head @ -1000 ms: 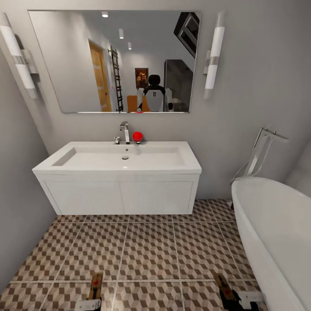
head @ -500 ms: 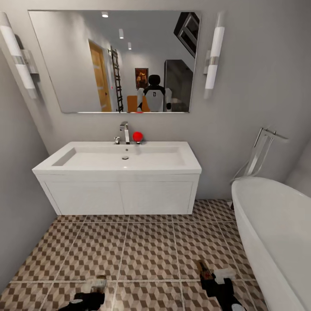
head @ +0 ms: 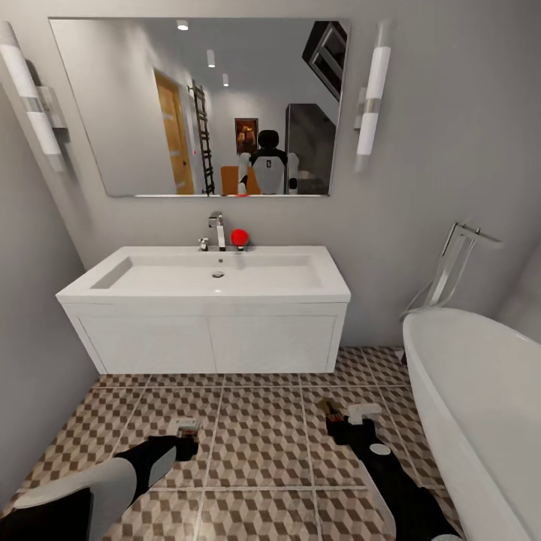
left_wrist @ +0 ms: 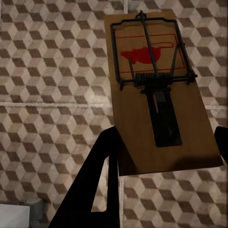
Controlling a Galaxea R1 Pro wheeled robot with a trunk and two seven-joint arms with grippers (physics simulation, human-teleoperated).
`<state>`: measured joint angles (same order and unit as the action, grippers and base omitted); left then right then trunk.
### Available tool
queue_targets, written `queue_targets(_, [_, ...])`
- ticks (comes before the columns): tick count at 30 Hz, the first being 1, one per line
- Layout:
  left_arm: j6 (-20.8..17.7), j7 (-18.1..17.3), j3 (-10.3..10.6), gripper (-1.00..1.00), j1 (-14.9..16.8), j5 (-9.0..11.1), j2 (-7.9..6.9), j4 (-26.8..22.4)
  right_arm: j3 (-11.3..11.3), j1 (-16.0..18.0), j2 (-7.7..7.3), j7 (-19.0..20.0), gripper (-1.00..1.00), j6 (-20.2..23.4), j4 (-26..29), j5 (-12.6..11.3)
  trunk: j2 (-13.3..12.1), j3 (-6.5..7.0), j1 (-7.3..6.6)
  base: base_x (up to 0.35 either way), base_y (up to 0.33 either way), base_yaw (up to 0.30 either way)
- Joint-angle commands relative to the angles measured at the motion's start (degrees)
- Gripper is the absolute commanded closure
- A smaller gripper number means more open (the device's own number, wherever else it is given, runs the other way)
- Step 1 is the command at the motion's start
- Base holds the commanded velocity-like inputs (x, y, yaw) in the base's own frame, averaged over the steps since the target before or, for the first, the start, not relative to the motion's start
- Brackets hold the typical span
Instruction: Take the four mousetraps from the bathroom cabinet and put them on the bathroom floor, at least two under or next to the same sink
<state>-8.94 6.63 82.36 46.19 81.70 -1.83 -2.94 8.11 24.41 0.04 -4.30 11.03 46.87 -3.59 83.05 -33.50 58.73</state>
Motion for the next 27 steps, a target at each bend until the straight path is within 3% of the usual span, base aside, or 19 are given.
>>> queue_targets(1, [-0.2, 0.4, 0.4, 1.00, 0.1, 0.4, 0.01, -0.3, 0.2, 0.1, 0.29, -0.5, 1.00, 0.3, 0.1, -0.5, 0.0, -0.06, 0.00, 0.000, 0.000, 0.000])
queue_targets(15, [-1.2, 0.5, 0.3, 1.00, 0.1, 0.4, 0.30, -0.5, 0.2, 0.2, 0.41, -0.4, 1.00, 0.0, 0.8, 0.2, 0.0, -0.06, 0.00, 0.000, 0.000, 0.000])
queue_targets(19, [-1.1, 0.5, 0.3, 1.00, 0.1, 0.4, 1.19, -0.6, 0.2, 0.2, 0.40, -0.5, 1.00, 0.0, 0.8, 0.2, 0.0, -0.06, 0.00, 0.000, 0.000, 0.000])
queue_targets(27, [-0.8, 0.5, 0.3, 1.00, 0.1, 0.4, 1.30, -0.6, 0.3, 0.2, 0.49, -0.5, 1.00, 0.0, 0.8, 0.2, 3.2, -1.49, 1.75, 0.000, 0.000, 0.000])
